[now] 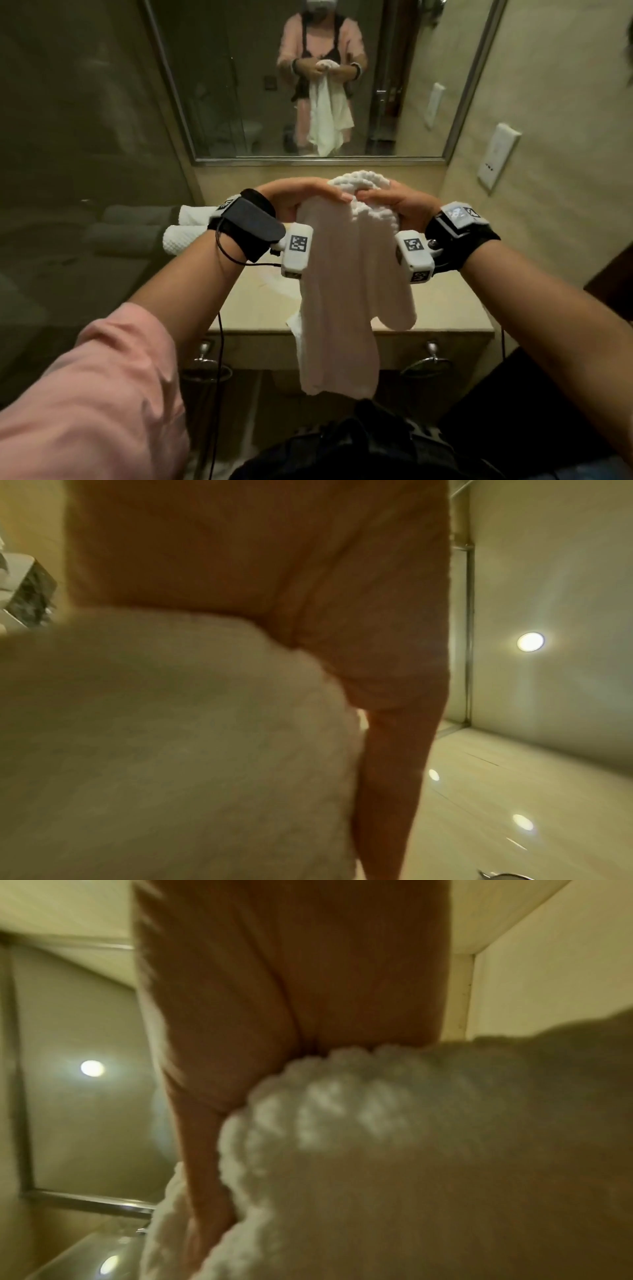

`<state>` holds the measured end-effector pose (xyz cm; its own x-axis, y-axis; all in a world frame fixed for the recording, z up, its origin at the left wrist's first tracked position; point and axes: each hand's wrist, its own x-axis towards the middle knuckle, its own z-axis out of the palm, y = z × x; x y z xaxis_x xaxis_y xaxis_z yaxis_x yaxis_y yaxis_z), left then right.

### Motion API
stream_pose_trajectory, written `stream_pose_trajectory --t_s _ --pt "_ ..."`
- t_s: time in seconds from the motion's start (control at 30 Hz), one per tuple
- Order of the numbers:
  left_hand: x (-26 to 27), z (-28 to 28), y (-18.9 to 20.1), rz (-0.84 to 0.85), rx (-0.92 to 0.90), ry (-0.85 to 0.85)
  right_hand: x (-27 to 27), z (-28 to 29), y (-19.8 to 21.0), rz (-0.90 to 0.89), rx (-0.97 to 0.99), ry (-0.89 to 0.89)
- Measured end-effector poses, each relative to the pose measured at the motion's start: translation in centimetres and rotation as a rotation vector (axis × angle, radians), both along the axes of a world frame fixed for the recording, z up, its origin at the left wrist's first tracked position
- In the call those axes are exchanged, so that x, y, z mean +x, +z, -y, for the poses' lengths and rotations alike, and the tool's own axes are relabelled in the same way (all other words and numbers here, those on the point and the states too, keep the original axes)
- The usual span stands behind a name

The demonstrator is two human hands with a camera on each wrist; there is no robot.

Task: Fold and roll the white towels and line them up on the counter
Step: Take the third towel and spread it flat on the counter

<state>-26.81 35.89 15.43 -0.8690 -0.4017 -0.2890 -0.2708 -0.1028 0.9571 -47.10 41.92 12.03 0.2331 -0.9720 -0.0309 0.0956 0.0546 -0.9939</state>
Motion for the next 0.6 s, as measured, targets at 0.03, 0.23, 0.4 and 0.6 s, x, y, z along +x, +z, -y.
stream_pose_trajectory --t_s 0.03,0.23,0.4,0.6 --pt "0.3 -0.5 0.5 -0.018 -0.009 -0.007 0.4 -0.6 0.9 -0.028 -0.037 -0.02" --pt "3.1 -3.1 2.0 -0.112 -0.173 0.003 3.7 -3.4 3.8 -0.147 -0.177 -0.073" --pt "4.0 -4.4 2.6 -0.207 -0.205 0.043 6.1 -5.0 5.4 -0.174 -0.233 -0.13" --pt "4.9 -5.2 3.8 -0.25 -0.156 0.082 6.9 -6.3 7.9 -0.262 -0.258 -0.157"
